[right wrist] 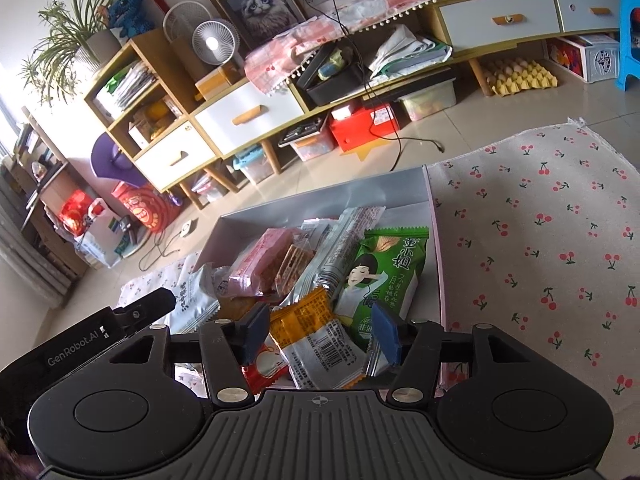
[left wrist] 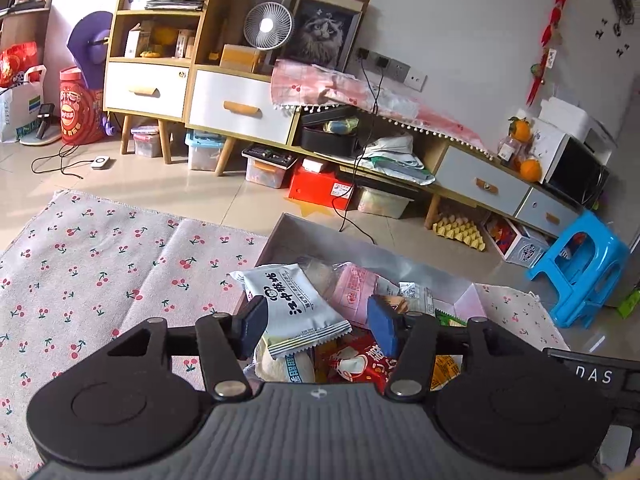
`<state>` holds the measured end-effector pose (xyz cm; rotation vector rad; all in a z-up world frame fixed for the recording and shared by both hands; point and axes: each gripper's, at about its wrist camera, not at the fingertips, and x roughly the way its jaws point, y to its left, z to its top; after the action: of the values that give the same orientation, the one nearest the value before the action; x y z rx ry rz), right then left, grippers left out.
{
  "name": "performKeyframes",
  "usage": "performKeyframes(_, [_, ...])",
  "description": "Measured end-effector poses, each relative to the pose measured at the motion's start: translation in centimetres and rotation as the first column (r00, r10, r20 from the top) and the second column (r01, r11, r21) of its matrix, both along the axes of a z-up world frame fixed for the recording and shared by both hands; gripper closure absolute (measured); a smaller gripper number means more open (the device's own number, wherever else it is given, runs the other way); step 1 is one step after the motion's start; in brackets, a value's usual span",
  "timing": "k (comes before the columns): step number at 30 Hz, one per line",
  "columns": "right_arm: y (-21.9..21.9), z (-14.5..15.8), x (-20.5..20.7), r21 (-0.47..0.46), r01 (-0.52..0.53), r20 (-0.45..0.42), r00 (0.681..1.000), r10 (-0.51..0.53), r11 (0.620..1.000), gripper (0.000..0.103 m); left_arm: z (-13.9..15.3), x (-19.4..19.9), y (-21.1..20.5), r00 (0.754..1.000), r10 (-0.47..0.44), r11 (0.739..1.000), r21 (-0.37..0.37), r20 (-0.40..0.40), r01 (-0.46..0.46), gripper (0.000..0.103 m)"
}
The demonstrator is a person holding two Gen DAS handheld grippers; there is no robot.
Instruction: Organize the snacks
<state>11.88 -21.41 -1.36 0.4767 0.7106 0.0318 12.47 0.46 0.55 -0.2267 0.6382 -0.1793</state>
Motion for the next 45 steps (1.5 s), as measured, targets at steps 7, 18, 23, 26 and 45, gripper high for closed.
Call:
performKeyframes(7, [-1.0,0.6,-1.7,-0.041,-0.007,-0.017,1.0,0.007,0.999,0.028,0.4,-1.4,-0.6,0.996,-0.057,0.995,0.084,-0.061,0.062,0.025])
performKeyframes(18, [-1.9,1.1,-5.7,-0.16,-0.008,-0.064,0.998,-0.002,0.987,0.022,-0.5,-4.0,-0.4,0.978,-0.083,0.98,0.162,-0.193,0.115,0.008])
performKeyframes(23, [-1.0,1.1,-7.7,-0.177,-0.036,-0.09,0.996,0.02,0.984,0.021,-0.5,-5.4,-0.6,0.969,-0.067,0.979,0.17,-0.238,0.109,0.004])
performKeyframes(26, [-0.1,1.2,-8.7,-0.187,-0.054,-0.106,0.994,0.035,0.981,0.021,-0.2,-6.3,-1.1,0.967,-0.06,0.977,0.183,-0.247,0.107,0.002])
performKeyframes(45, [1.7,1.7,-10.9,-0.209,-0.024,-0.141,0.99,-0.006,0.978,0.009,0.0,-9.3,-0.9,0.954,0.044,0.953,0.3,-0.296,0.049,0.001])
